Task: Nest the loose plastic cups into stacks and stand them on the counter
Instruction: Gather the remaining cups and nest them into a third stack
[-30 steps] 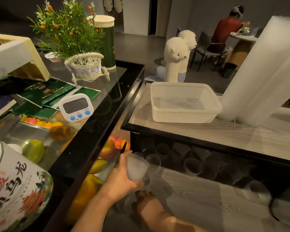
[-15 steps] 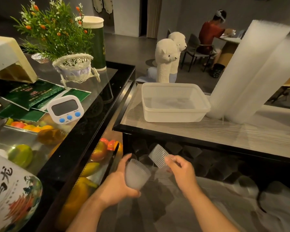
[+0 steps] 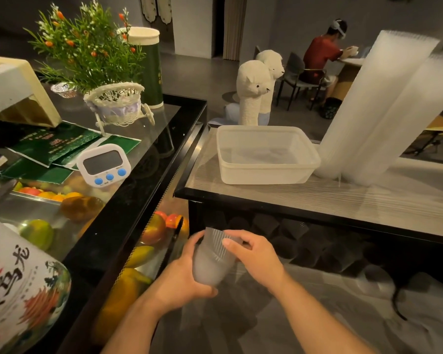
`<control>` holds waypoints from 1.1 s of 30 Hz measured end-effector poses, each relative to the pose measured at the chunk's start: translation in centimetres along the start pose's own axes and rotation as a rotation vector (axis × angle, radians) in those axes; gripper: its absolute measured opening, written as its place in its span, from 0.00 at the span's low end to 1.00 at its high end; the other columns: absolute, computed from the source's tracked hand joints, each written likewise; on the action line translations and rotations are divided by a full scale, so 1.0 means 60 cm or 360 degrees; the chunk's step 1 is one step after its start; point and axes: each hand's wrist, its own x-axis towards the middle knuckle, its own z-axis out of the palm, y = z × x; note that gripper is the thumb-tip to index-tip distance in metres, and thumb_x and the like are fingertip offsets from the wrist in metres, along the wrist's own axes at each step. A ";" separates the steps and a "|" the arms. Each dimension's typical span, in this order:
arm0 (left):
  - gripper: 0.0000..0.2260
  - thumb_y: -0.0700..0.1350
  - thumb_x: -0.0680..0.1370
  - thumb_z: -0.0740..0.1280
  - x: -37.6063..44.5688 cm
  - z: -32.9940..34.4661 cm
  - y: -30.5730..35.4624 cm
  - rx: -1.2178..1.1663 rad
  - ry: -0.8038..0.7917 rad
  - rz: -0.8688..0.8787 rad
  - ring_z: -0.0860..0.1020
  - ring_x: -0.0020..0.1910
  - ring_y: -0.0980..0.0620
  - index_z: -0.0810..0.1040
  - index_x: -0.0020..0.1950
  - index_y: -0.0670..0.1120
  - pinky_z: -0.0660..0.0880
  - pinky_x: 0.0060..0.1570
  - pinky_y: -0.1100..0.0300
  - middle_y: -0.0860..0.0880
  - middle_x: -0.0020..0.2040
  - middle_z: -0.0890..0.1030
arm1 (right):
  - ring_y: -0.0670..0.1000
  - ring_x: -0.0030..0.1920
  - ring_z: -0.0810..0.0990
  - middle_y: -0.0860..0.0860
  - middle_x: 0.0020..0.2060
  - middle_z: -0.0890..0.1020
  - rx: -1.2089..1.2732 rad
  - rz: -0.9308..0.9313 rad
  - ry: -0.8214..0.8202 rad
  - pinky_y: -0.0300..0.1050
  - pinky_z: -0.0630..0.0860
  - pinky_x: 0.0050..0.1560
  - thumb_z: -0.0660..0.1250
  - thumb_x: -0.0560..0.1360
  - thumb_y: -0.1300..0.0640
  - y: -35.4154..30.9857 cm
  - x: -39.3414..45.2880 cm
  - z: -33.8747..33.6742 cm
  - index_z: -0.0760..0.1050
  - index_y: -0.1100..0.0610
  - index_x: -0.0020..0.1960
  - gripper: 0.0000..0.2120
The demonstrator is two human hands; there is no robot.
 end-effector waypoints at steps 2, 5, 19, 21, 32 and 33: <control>0.53 0.50 0.63 0.81 0.001 0.003 0.000 -0.0026 0.0044 0.0011 0.75 0.59 0.57 0.44 0.67 0.78 0.81 0.53 0.60 0.68 0.64 0.64 | 0.38 0.57 0.78 0.39 0.55 0.81 -0.0052 -0.0018 0.0006 0.39 0.78 0.57 0.66 0.78 0.44 -0.001 0.000 0.007 0.77 0.42 0.64 0.15; 0.53 0.48 0.65 0.81 0.004 0.006 -0.002 -0.0074 0.0157 0.0008 0.75 0.57 0.59 0.43 0.67 0.77 0.81 0.51 0.62 0.70 0.61 0.63 | 0.40 0.59 0.76 0.40 0.59 0.78 -0.0177 -0.0056 -0.0061 0.35 0.75 0.59 0.62 0.79 0.42 -0.007 -0.006 0.022 0.75 0.43 0.66 0.17; 0.49 0.50 0.66 0.81 0.020 -0.002 -0.040 0.0169 0.0414 -0.0258 0.80 0.50 0.53 0.50 0.76 0.53 0.78 0.40 0.64 0.54 0.54 0.77 | 0.56 0.60 0.78 0.52 0.62 0.78 -0.1014 0.0202 -0.0579 0.52 0.76 0.61 0.63 0.77 0.50 0.099 0.011 0.106 0.61 0.43 0.72 0.26; 0.49 0.50 0.66 0.81 0.020 0.000 -0.041 0.0156 0.0408 -0.0290 0.79 0.50 0.54 0.49 0.75 0.54 0.76 0.38 0.66 0.54 0.56 0.75 | 0.57 0.62 0.76 0.54 0.64 0.76 -0.1160 0.0231 -0.0678 0.51 0.74 0.64 0.63 0.77 0.51 0.108 0.014 0.118 0.63 0.46 0.73 0.25; 0.46 0.62 0.68 0.78 0.015 0.004 -0.039 0.0066 0.0432 -0.0318 0.76 0.55 0.52 0.52 0.76 0.55 0.79 0.48 0.59 0.54 0.61 0.71 | 0.50 0.49 0.79 0.51 0.49 0.80 -0.0988 0.0264 -0.0359 0.40 0.74 0.51 0.65 0.78 0.53 0.121 0.022 0.065 0.80 0.50 0.48 0.05; 0.45 0.61 0.69 0.78 0.015 0.004 -0.038 0.0057 0.0420 -0.0321 0.76 0.54 0.52 0.52 0.76 0.56 0.80 0.48 0.59 0.53 0.61 0.71 | 0.47 0.43 0.77 0.47 0.43 0.78 -0.0842 0.0338 -0.0236 0.39 0.73 0.44 0.67 0.77 0.49 0.118 0.023 0.054 0.77 0.48 0.43 0.06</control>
